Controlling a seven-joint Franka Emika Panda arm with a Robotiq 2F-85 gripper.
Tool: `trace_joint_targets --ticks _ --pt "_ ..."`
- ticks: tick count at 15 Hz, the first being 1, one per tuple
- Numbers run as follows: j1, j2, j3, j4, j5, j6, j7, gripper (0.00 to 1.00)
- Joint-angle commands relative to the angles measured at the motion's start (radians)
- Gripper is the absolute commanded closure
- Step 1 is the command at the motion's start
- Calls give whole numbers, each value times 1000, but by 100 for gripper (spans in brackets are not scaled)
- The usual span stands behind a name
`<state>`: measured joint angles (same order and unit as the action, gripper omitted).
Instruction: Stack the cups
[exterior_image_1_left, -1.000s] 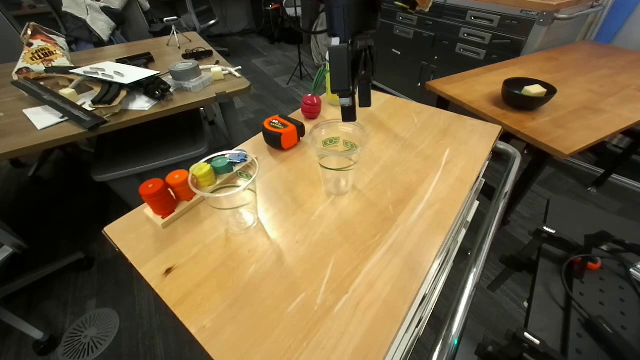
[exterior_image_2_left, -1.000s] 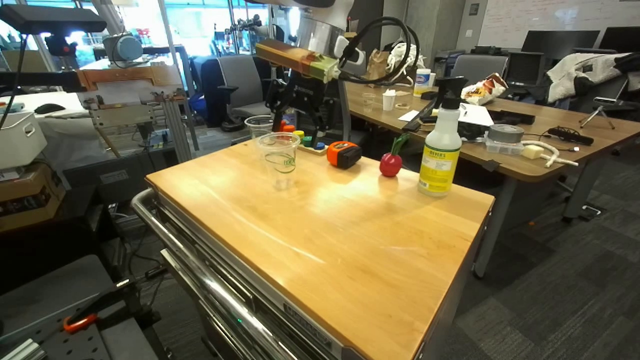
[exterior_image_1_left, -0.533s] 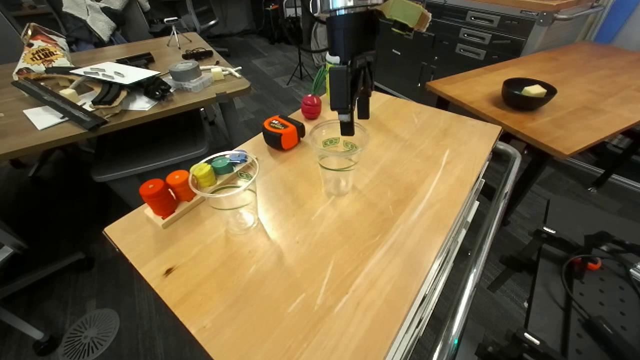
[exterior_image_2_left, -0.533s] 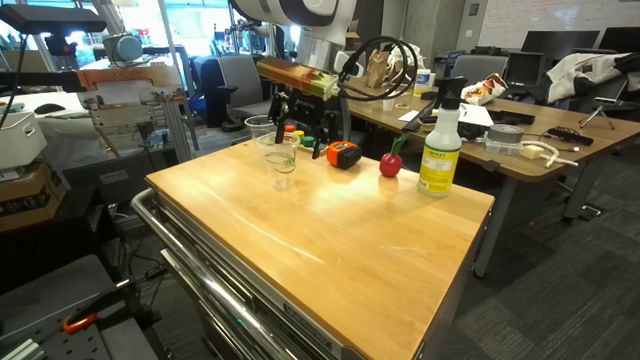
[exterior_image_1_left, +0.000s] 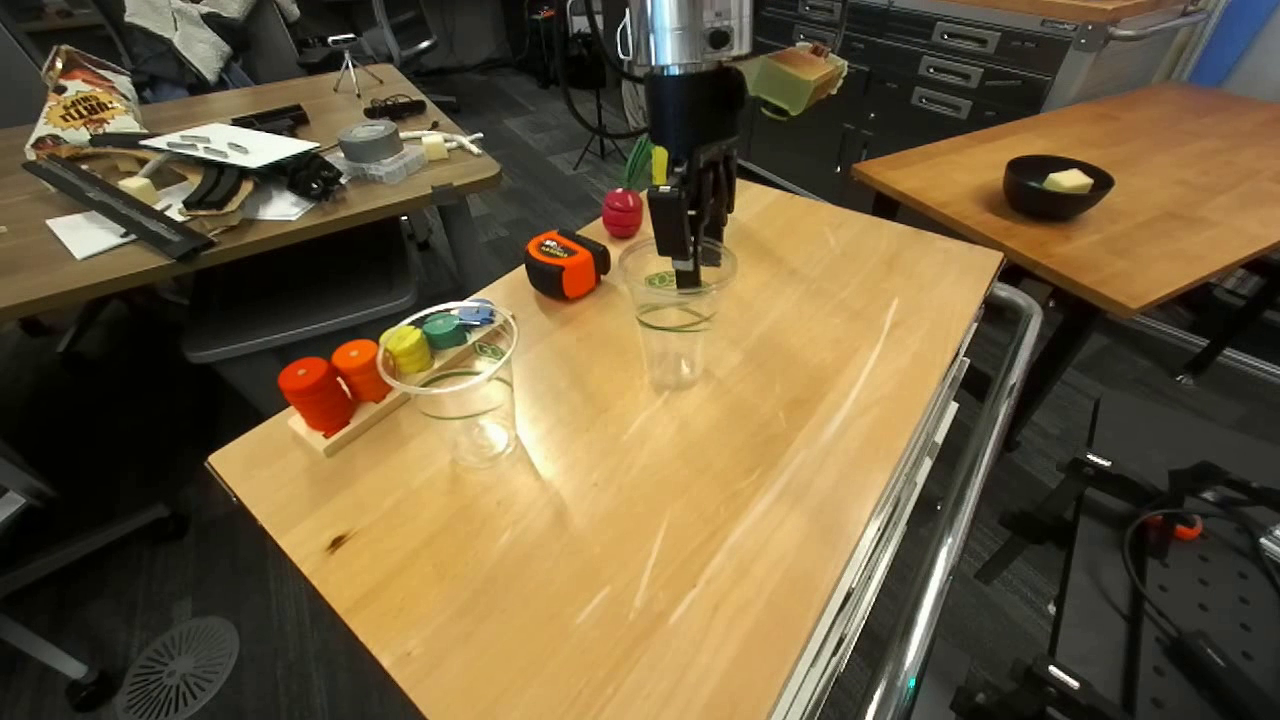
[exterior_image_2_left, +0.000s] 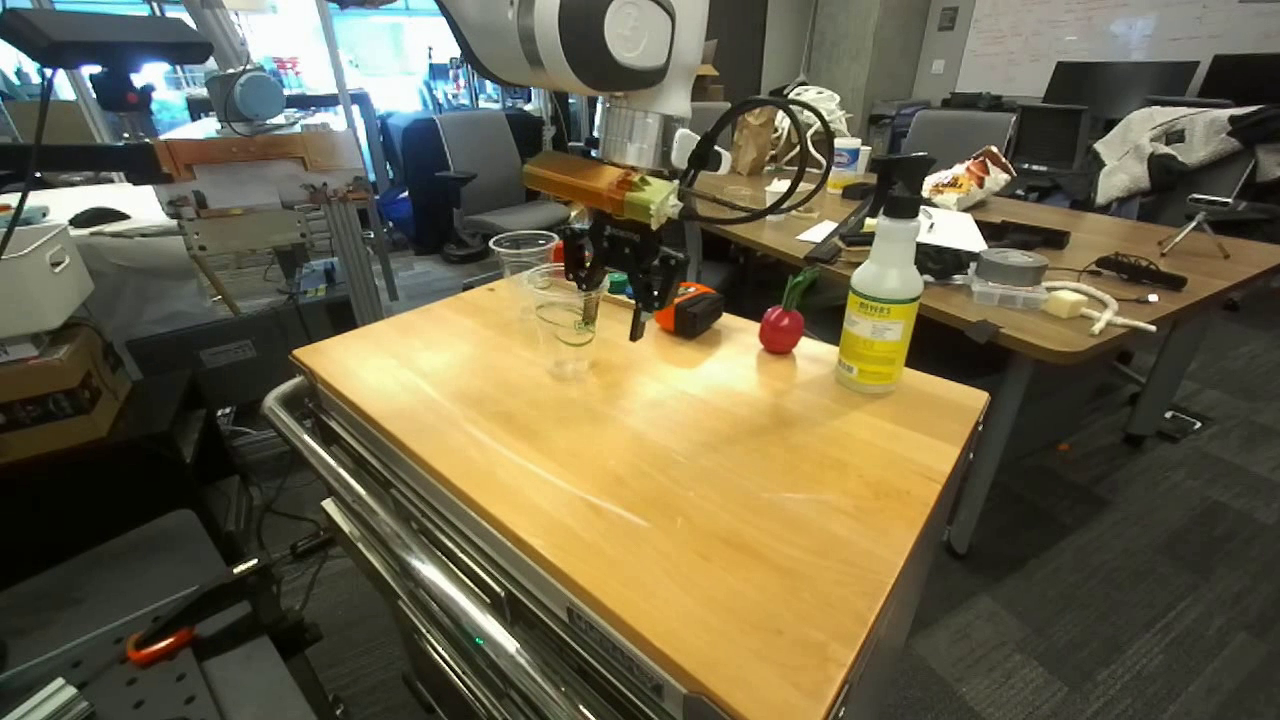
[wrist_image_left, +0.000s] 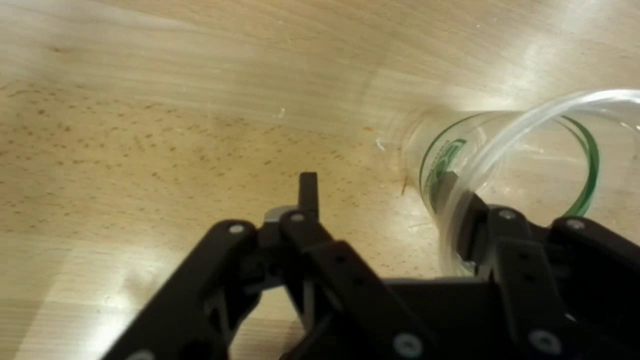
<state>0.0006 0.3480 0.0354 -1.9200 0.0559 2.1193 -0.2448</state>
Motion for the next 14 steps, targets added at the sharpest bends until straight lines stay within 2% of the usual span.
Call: trace_joint_targets --ticks 1,5,11,14 --pt "15 -34 -9 -27 -54 42 87 69" --pt "15 -71 -10 -42 -66 -6 169 98" --pt "23 -154 -12 -62 -78 -120 281 99" --pt "34 -175 -7 -15 -90 -167 335 99"
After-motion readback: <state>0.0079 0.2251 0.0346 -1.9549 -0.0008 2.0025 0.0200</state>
